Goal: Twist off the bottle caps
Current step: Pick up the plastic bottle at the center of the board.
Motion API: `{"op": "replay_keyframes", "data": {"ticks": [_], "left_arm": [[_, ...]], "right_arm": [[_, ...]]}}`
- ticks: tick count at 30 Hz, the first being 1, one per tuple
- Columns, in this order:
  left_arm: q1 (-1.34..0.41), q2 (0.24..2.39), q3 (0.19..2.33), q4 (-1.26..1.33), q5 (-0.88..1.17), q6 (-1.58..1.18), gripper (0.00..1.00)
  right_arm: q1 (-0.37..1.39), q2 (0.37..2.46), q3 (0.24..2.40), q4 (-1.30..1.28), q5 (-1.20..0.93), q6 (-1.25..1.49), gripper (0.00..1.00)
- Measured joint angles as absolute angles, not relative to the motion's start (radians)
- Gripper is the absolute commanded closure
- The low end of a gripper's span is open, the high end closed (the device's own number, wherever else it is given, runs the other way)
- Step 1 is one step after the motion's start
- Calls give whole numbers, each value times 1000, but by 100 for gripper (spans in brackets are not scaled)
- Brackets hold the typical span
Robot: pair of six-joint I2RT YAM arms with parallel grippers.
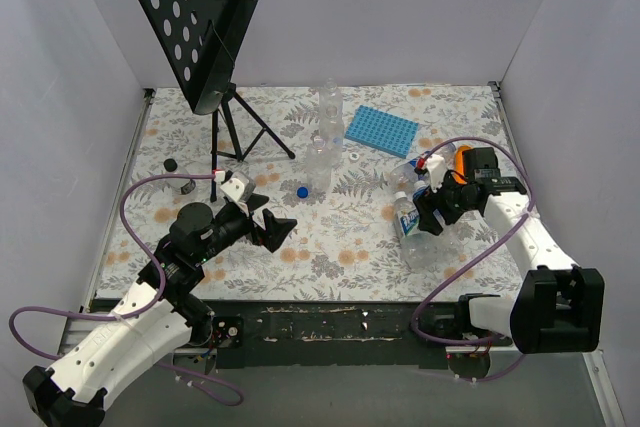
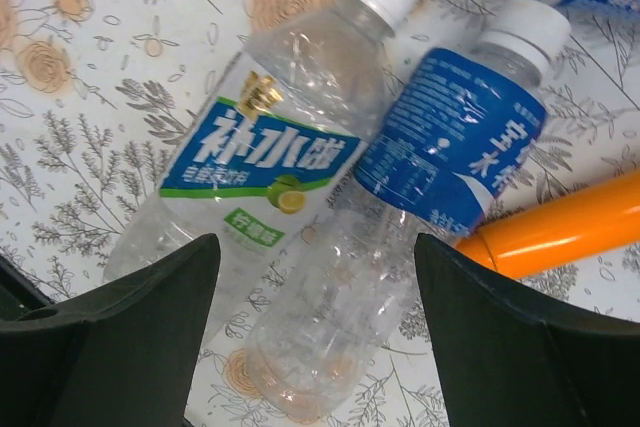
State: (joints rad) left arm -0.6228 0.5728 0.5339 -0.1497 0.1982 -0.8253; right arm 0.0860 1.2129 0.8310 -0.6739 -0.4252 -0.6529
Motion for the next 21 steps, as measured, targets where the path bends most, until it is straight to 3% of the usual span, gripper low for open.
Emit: {"op": "replay_keyframes", "data": {"ticks": [21], "left_arm": [[-623,572,533,-150,199,-822,2]], "right_arm": [[32,1353,830,-633,-281,-599,25]]}}
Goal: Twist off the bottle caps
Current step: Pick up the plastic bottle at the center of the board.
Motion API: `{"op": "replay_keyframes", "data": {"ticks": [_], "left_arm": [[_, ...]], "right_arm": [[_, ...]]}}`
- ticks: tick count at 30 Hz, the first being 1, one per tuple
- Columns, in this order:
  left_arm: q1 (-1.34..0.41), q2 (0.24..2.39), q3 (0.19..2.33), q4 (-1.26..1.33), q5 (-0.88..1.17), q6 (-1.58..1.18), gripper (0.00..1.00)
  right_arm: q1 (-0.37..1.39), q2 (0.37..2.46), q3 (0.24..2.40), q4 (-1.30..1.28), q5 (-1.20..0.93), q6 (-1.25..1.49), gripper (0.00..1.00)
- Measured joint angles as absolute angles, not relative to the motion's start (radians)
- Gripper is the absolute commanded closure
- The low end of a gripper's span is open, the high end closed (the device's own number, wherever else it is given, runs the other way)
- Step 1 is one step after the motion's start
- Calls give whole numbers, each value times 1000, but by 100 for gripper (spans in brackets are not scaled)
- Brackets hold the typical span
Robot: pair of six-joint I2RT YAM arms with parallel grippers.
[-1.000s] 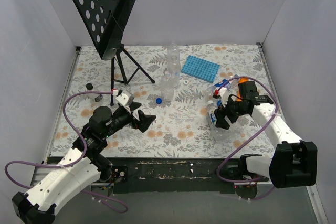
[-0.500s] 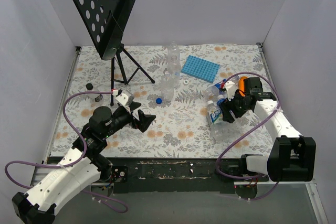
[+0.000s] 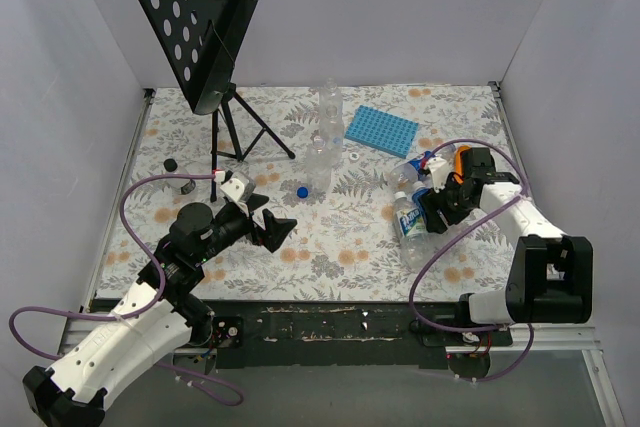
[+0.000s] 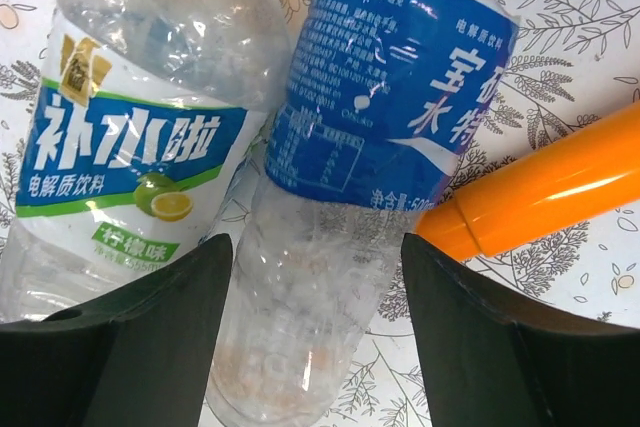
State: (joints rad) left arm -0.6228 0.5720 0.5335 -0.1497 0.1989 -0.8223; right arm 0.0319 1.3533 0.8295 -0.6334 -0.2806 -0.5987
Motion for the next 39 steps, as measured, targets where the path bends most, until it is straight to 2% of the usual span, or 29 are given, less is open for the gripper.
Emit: {"op": "replay_keyframes", "data": {"ticks": [11,26,33,39], "left_arm": [[-623,567,533,-150,199,-822,2],[-623,548,533,-149,201,-823,2],[-623,545,532,-150,189,-832,2],[-623,559,534,-157,165,-863,2]], "right_arm": [[31,1444,822,-584,-238,-569,26],[-17,1454,825,-558,-239,-538,68],[-34,1429,825,-566,-255,-538,78],[-39,1373,823,-582,-280,-551,82]]}}
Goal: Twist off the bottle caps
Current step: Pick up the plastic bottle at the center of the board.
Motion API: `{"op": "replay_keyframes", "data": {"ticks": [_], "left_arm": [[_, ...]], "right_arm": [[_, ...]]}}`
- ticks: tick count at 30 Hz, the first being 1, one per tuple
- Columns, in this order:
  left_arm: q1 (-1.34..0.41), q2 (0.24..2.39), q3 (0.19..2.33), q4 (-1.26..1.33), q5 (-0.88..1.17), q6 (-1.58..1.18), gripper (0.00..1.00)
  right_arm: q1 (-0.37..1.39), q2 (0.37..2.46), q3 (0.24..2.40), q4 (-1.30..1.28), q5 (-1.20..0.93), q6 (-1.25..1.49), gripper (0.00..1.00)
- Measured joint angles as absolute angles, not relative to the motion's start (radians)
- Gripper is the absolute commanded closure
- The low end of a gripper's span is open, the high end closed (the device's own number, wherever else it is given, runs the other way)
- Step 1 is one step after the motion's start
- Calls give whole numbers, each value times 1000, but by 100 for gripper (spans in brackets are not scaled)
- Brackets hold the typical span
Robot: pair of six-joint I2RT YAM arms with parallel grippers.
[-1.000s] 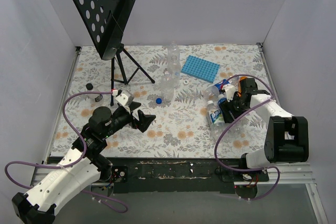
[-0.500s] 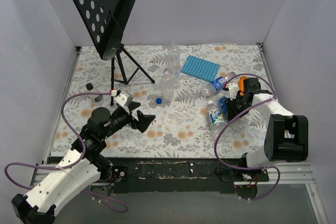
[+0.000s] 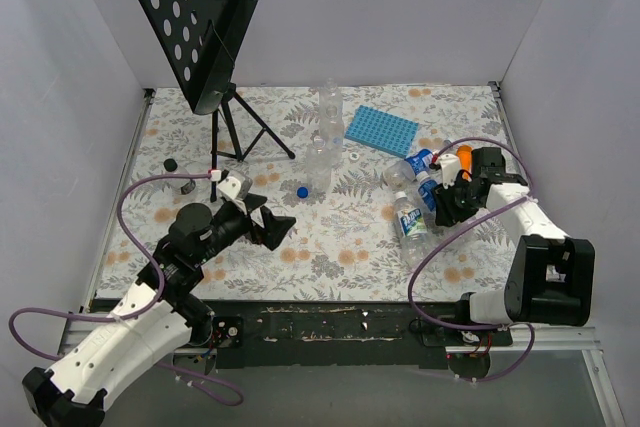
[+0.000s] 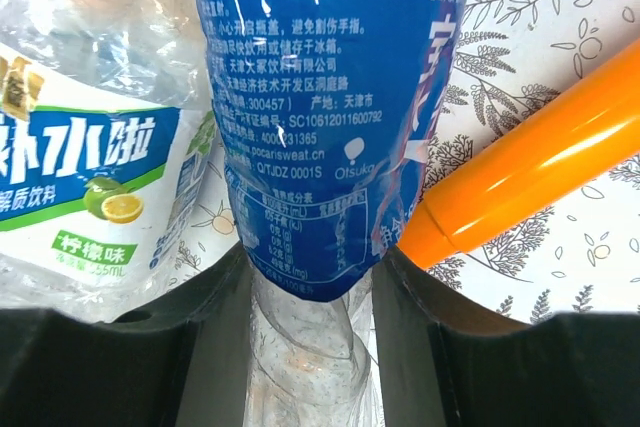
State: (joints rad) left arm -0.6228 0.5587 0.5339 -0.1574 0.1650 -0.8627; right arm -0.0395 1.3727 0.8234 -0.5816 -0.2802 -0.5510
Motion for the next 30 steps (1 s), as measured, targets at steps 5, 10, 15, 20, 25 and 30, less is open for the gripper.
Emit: {"op": "replay_keyframes", "data": {"ticks": [5,10,15,20,25,30], "left_arm": [[-623,584,540,-161,173,-910,2],[-623,592,554,-176,217,-977,2],[-623,578,575,-184,267,-1048,2],[-623,574,628,-187,311,-1130,2],[-623,612,666,-165,374,-1209,2],[-623,652,675,-149,422,-1258,2]], "right_arm": [[-43,1325,823,-600,-295,-571,83],[-46,1279,827,-634,-297,-607,84],[-46,1236,862,-678,-331,-654,85],[-45,1184,933,-714,-432,-725,85],[-22,1139,970,-736,-564,-815,85],[64,1066,967,-747,-680,-899,85]]}}
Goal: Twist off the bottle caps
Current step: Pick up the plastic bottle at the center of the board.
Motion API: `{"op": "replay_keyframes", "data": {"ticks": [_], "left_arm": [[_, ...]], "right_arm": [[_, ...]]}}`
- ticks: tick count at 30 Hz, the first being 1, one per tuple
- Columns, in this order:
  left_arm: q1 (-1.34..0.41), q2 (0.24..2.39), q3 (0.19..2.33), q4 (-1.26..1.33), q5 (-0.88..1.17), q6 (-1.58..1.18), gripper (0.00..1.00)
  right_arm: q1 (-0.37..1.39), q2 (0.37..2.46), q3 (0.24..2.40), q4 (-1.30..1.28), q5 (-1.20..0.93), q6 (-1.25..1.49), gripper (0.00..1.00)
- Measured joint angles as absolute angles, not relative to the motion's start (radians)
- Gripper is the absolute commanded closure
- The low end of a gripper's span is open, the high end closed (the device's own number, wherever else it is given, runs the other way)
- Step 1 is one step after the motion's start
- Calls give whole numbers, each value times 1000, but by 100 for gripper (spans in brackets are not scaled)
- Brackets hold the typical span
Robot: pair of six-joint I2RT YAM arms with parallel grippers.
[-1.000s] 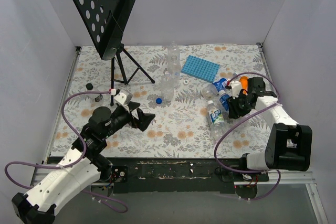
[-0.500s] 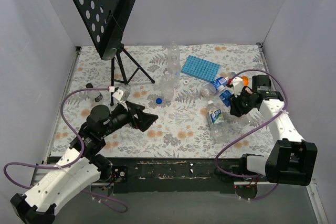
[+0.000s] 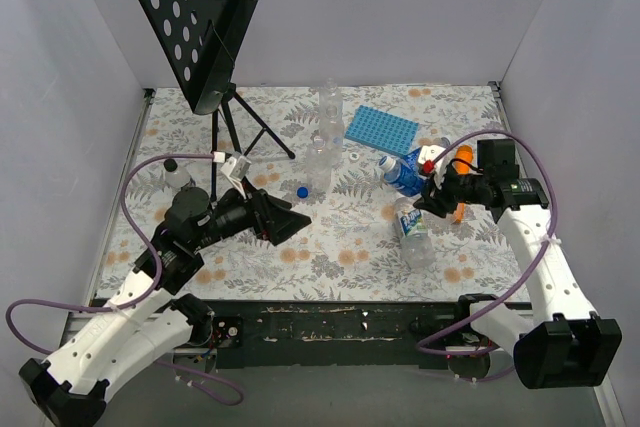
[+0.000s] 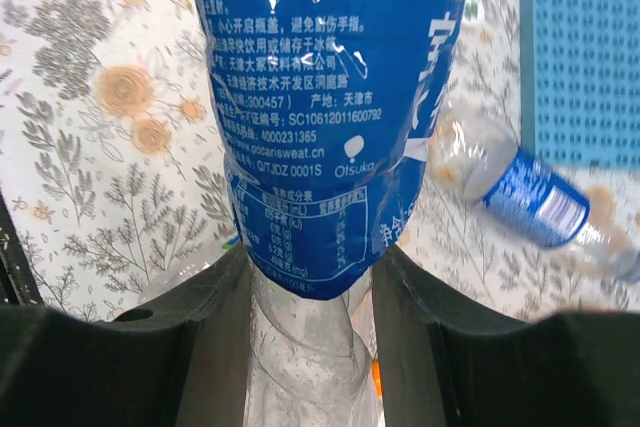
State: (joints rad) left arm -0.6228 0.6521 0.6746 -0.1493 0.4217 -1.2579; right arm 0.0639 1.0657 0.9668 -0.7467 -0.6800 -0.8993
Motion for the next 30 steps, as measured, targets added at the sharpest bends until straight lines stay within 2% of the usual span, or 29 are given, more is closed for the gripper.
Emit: {"op": "replay_keyframes", "data": {"ticks": [9,20,30], "left_arm": [[-623,693,746,-134,492,-1292,2],[-623,709,756,-133,539,-1310,2],[-623,811,808,-155,546,-1347,2]], "right_arm": [[102,998,965,-739,-833,-979,85],[156,1024,926,-736,-1002,-1060,85],[358,1071,892,-733,-952,-1110,85]]}}
